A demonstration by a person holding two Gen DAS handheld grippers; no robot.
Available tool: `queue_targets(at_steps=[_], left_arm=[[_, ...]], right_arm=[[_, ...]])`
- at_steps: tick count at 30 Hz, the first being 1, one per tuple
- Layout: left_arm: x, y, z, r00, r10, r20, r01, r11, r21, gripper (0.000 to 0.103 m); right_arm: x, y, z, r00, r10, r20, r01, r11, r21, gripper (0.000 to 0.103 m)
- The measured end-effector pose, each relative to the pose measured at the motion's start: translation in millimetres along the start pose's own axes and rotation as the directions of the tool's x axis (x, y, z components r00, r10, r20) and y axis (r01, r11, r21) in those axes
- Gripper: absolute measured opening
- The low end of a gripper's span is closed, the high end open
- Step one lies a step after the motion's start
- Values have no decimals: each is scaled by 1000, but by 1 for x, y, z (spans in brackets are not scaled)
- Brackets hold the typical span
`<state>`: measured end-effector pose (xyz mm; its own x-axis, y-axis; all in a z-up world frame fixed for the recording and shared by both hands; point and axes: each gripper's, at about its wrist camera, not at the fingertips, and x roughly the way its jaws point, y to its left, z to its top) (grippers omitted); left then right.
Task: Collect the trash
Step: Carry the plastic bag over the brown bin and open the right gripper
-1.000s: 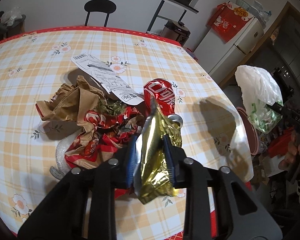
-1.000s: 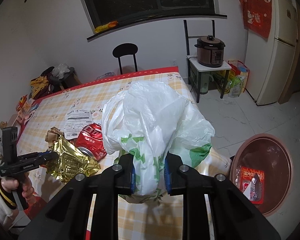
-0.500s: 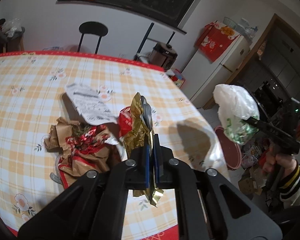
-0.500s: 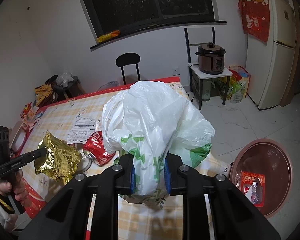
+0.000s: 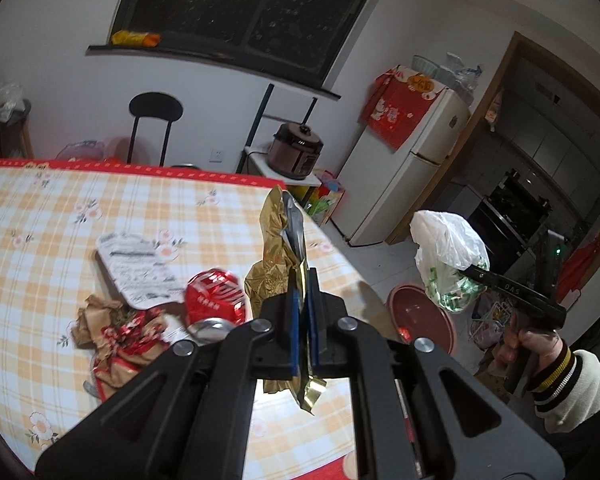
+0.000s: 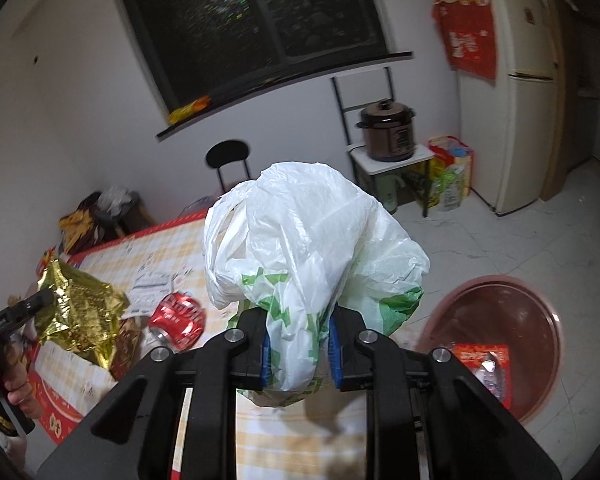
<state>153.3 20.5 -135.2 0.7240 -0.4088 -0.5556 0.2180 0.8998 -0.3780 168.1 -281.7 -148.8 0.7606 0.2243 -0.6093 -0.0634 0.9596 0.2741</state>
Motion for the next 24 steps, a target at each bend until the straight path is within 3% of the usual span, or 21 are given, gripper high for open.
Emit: queue_targets(at_steps=[7, 13, 20, 24], left_arm=[[11, -39, 6, 1000, -13, 7, 13, 999, 30, 8], [22, -75, 6, 1000, -1, 3, 1, 999, 45, 8], [27, -105, 4, 999, 38, 4, -38, 998, 56, 8], [26, -120, 1, 998, 64, 11, -64, 996, 54, 8]], right_arm=[[-24, -75, -5, 996, -88, 18, 86, 990, 110, 22], [-21, -145, -21, 987, -158, -42, 164, 963, 216, 22], [-3, -194, -36, 984, -144, -105, 168, 948, 271, 24], [12, -208, -38, 981, -129, -147, 167, 943, 288, 35]])
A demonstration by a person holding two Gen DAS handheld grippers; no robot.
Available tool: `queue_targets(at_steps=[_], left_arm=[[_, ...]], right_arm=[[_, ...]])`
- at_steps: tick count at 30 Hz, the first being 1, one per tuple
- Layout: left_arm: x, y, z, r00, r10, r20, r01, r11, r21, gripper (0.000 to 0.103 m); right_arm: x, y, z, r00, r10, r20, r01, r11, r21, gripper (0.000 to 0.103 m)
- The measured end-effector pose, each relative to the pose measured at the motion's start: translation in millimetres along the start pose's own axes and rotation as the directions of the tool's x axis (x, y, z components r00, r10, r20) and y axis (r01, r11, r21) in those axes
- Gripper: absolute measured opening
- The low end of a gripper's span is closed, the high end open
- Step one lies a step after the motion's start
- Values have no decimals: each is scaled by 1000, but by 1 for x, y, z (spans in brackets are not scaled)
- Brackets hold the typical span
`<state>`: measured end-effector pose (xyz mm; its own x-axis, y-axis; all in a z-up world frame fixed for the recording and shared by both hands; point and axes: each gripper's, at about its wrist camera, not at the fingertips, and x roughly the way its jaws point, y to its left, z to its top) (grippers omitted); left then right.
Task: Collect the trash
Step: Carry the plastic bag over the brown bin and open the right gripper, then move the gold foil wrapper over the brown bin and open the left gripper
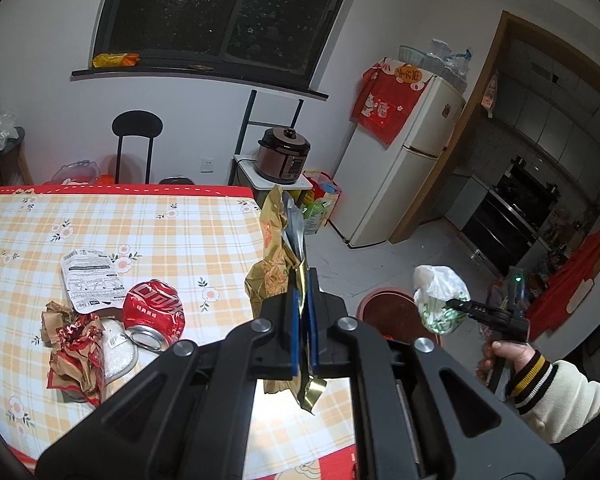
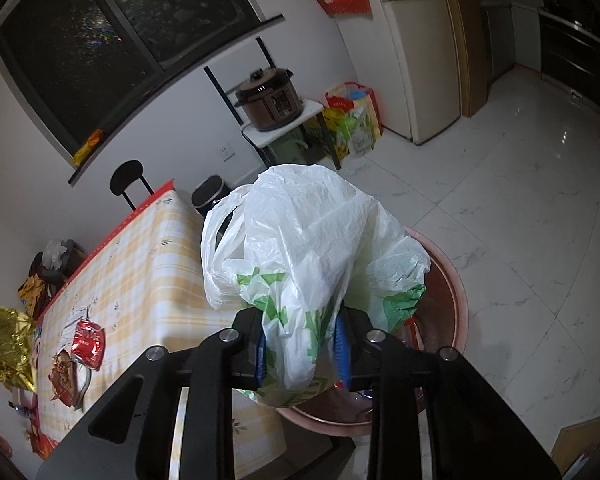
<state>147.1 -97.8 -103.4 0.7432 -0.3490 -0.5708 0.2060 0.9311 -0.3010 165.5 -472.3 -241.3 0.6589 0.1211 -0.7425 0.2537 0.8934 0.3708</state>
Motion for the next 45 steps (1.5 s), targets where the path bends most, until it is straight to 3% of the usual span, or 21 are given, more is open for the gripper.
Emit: queue_targets(at_steps=[8, 15, 21, 28, 40, 45], left_arm=[[5, -24, 1, 1000, 15, -3, -15, 1000, 16, 8], [28, -56, 5, 998, -50, -32, 52, 997, 62, 8], [56, -90, 9, 989, -135, -65, 141, 985, 99, 8], [103, -140, 10, 965, -238, -112, 251, 961, 118, 8], [216, -241, -4, 899, -372, -232, 399, 913, 83, 8], [250, -276, -11, 878, -390, -278, 425, 902, 78, 8]], right_arm=[[7, 3, 13, 998, 56, 2, -56, 998, -27, 76], [-27, -2, 22, 996, 63, 68, -59, 996, -64, 98], [-67, -11, 30, 989, 17, 144, -2, 994, -106, 98], [-100, -42, 34, 985, -20, 172, 34, 996, -77, 98], [-138, -131, 14, 971, -154, 183, 148, 988, 43, 98], [-149, -162, 6, 961, -202, 188, 184, 977, 108, 98]])
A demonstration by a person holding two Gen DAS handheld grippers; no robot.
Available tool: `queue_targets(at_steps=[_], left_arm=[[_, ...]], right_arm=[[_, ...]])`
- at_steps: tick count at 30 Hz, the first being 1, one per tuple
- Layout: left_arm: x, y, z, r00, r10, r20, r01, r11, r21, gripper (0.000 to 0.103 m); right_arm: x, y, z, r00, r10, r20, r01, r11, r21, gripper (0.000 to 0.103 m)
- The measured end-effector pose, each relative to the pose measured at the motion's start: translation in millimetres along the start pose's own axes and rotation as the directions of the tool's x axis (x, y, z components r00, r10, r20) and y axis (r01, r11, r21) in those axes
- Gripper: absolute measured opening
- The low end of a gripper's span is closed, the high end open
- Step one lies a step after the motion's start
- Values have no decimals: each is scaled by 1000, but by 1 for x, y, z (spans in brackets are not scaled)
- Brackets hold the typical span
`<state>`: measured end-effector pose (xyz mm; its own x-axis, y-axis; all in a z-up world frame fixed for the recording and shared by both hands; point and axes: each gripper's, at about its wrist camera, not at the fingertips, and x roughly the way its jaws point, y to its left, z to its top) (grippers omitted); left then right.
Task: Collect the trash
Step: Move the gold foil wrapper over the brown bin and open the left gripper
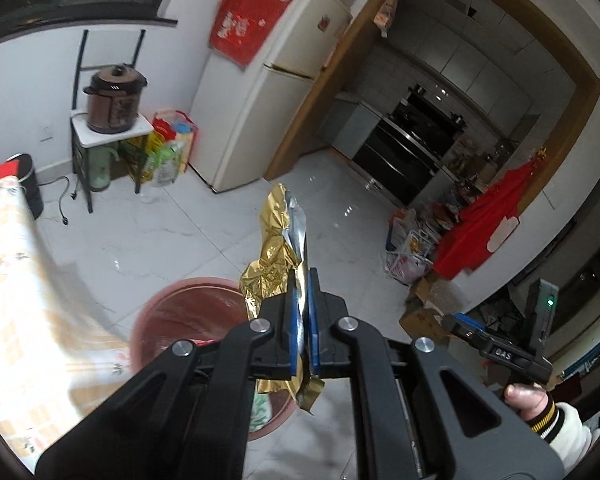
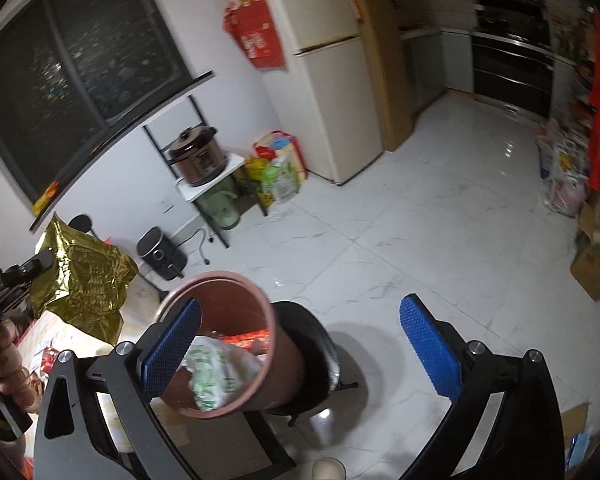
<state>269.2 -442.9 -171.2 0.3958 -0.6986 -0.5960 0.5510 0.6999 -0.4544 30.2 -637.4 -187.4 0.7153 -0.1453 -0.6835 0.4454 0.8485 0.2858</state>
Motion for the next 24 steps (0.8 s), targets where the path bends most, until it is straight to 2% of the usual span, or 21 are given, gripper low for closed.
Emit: queue_targets(at_steps=[2, 3, 4, 5, 11, 12, 13, 20, 23, 24], left_arm=[[17, -4, 4, 1000, -6, -14, 6, 1000, -11, 11], [25, -4, 7, 1000, -10, -21, 10, 1000, -16, 29], [30, -4, 8, 1000, -16, -25, 15, 1000, -19, 52], [34, -4, 9, 999, -20, -25, 20, 1000, -20, 55], [29, 5, 12, 1000, 18, -22, -18, 1000, -3, 65], [23, 8, 13, 1000, 29, -10, -29, 1000, -4, 76], [15, 10, 12, 999, 36, 3, -36, 999, -5, 79], [-38, 36, 11, 992, 110, 68, -108, 994, -25, 85], [-71, 51, 5, 980, 171, 103, -166, 985, -51, 87], [-83, 56, 2, 975, 189, 116, -182, 981, -64, 92]], right_arm=[[-1, -10, -2, 1000, -11, 4, 11, 1000, 19, 98], [-1, -14, -3, 1000, -17, 4, 17, 999, 28, 98], [0, -17, -5, 1000, -21, 1, 21, 999, 35, 98], [1, -19, -6, 1000, -24, -3, 24, 999, 41, 98], [6, -12, -9, 1000, -5, -12, 5, 999, 35, 98], [7, -9, -9, 1000, 0, -14, 0, 1000, 31, 98], [9, -6, -8, 1000, 7, -16, -7, 1000, 25, 98], [24, 31, -3, 997, 67, -40, -68, 997, -33, 98], [31, 55, -3, 994, 98, -57, -102, 993, -63, 98], [33, 65, -3, 992, 110, -63, -115, 990, -78, 98]])
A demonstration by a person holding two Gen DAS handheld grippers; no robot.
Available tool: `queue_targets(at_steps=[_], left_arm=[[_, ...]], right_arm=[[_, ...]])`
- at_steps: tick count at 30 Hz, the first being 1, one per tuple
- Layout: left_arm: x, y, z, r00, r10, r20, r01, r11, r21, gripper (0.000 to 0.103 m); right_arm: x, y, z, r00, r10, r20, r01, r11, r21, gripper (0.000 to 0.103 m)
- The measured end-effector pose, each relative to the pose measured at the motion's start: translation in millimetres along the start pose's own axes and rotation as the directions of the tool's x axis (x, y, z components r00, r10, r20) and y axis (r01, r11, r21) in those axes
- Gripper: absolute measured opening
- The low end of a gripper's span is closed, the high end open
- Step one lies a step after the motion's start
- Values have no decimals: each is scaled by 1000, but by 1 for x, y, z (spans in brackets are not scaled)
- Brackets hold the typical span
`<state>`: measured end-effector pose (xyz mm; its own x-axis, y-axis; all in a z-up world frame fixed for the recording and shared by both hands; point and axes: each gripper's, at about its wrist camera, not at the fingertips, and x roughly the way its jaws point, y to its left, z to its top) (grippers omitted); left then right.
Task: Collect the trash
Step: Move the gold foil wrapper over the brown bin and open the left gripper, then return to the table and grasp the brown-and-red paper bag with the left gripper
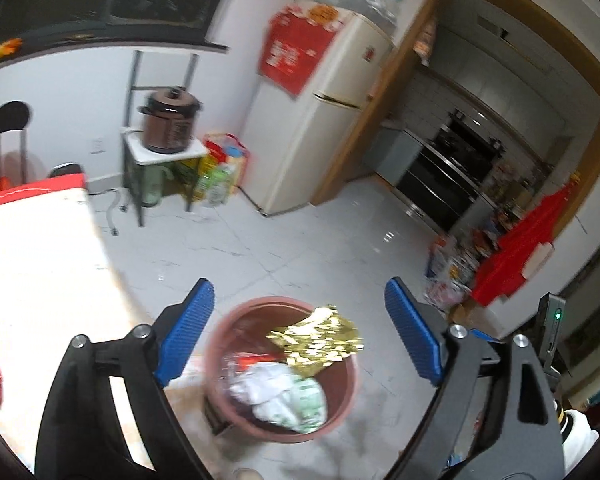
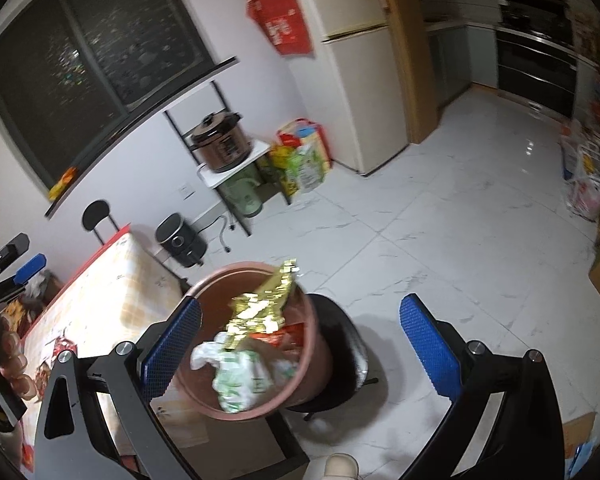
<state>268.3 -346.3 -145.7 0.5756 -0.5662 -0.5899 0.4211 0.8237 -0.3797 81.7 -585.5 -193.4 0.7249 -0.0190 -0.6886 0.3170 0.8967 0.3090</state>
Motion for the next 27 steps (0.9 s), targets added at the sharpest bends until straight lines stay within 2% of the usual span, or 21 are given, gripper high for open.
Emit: queue_targets(at_steps=[5, 8, 10, 12, 15, 17, 21, 24, 27], left_arm=[[-61, 51, -8, 991, 115, 71, -111, 992, -63, 95], [-103, 86, -19, 974, 201, 101, -190, 975, -114, 95], [-134, 115, -29, 957, 265, 118, -244, 956, -165, 95], [-167, 143, -40, 936, 327, 130, -294, 929, -223, 95], [-224, 184, -62, 892, 428, 145, -368, 875, -316, 95], [-264, 212, -79, 855, 498, 146, -418, 827, -377, 95], [-327, 251, -111, 795, 591, 134, -474, 744, -470, 95], [-357, 274, -132, 767, 631, 117, -496, 699, -515, 95], [-375, 294, -148, 761, 642, 99, -500, 676, -541, 95]], right_arm=[[16, 52, 4, 998, 54, -18, -55, 995, -78, 98], [26, 86, 5, 996, 87, -33, -91, 987, -131, 98], [33, 110, 5, 994, 104, -46, -110, 980, -167, 98], [41, 141, 2, 990, 126, -65, -137, 968, -211, 98], [50, 180, -3, 983, 161, -90, -179, 950, -256, 98], [55, 207, -8, 978, 181, -107, -204, 937, -285, 98], [63, 269, -24, 962, 229, -147, -267, 900, -344, 98], [68, 312, -37, 950, 258, -178, -308, 872, -380, 98], [71, 352, -53, 939, 273, -208, -337, 848, -408, 98]])
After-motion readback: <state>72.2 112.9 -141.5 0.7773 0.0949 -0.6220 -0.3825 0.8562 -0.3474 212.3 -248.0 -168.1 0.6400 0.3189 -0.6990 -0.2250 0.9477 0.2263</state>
